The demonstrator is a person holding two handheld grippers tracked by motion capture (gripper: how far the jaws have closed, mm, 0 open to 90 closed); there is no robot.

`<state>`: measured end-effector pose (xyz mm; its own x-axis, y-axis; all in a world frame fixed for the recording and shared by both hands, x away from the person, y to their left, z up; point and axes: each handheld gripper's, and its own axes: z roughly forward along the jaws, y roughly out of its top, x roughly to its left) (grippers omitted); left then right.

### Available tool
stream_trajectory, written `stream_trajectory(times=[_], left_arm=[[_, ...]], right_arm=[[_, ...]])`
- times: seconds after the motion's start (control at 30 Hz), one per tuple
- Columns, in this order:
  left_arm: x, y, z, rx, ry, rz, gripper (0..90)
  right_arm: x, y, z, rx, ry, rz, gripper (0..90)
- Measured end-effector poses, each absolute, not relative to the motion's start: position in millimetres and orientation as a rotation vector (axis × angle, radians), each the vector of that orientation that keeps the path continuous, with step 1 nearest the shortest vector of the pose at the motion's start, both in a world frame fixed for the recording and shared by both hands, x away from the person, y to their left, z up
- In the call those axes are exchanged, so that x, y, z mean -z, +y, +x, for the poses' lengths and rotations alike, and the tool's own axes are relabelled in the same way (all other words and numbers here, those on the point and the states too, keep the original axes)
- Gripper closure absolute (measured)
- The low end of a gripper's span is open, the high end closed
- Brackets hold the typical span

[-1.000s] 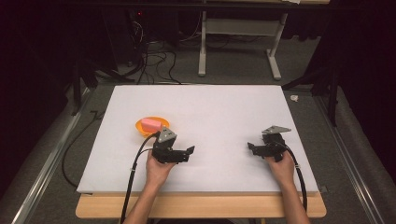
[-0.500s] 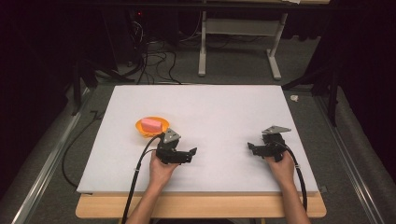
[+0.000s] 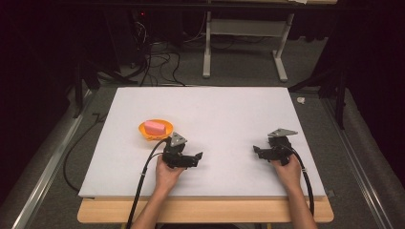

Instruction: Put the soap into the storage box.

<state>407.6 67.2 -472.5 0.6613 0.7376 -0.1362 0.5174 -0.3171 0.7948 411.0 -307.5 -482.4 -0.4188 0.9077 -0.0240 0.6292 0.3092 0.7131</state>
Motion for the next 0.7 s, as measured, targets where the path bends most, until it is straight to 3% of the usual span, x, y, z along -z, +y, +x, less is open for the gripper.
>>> stream_trajectory(times=[0.57,0.7], left_arm=[[487,52,410,-0.462,1.023,2.131,15.1],[487,53,412,-0.439,1.036,2.126,14.7]], right_arm=[[482,-308,411,-0.885,2.158,1.365,23.1],[482,-308,411,-0.885,2.158,1.365,23.0]])
